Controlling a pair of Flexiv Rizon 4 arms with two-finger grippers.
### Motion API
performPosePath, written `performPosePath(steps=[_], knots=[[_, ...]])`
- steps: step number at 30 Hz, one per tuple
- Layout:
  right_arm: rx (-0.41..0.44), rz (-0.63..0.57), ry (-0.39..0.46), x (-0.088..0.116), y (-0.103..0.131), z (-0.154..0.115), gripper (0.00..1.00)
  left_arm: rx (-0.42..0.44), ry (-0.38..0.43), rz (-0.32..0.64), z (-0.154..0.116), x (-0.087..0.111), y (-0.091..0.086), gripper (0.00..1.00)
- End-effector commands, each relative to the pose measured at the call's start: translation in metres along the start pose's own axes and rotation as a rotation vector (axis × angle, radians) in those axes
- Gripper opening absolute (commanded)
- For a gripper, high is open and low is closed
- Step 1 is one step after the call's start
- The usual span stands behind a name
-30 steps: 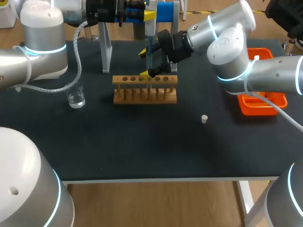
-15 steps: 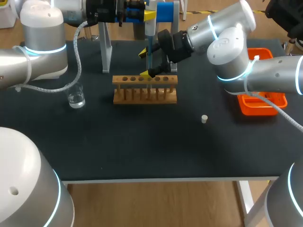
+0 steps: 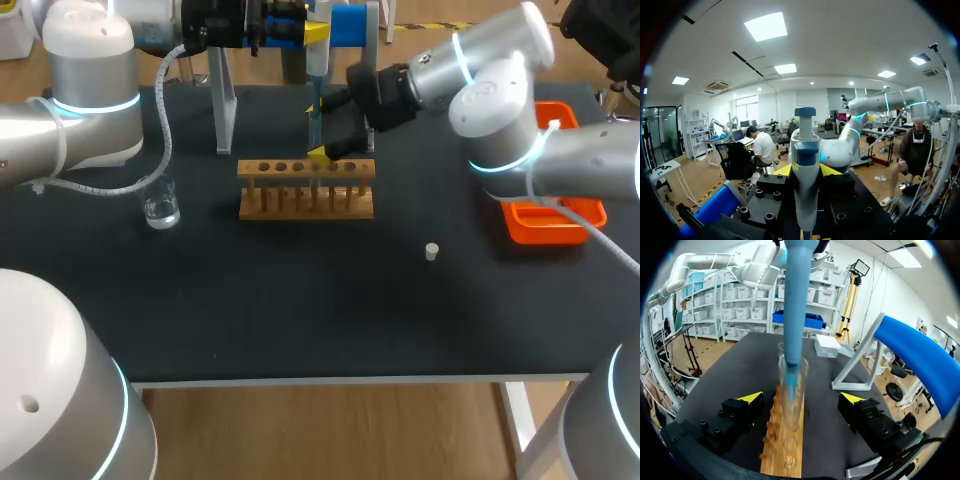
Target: Invert the test tube, pick up the pipette, mount the tip to pipette, aspirate from beaker and dispense into the tube, eject the tip, return the pipette, and cap with the stopper.
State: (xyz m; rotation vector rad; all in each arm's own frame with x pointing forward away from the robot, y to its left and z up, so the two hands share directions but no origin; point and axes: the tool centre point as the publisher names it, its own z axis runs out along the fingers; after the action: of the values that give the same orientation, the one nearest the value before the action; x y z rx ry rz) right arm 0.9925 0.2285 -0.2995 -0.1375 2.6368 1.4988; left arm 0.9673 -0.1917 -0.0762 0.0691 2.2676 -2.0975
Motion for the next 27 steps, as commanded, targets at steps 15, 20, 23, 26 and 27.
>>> performPosePath(steps=[15,20,23,26,27], knots=[[-0.099,0.086,-0.124,0.002,-0.028,-0.089,1.00,0.000,0.002,0.000,0.000,-0.001,0.000,0.00],[-0.137,0.111,-0.158,0.011,-0.011,-0.117,1.00,0.000,0.002,0.000,0.000,-0.001,0.000,0.00],[-0.154,0.111,-0.178,0.019,0.002,-0.133,1.00,0.000,0.002,0.000,0.000,-0.001,0.000,0.00],[-0.159,0.128,-0.191,0.025,0.013,-0.148,1.00,0.000,0.002,0.000,0.000,-0.001,0.000,0.00],[-0.158,0.132,-0.193,0.027,0.016,-0.152,1.00,0.000,0.002,0.000,0.000,-0.001,0.000,0.00]])
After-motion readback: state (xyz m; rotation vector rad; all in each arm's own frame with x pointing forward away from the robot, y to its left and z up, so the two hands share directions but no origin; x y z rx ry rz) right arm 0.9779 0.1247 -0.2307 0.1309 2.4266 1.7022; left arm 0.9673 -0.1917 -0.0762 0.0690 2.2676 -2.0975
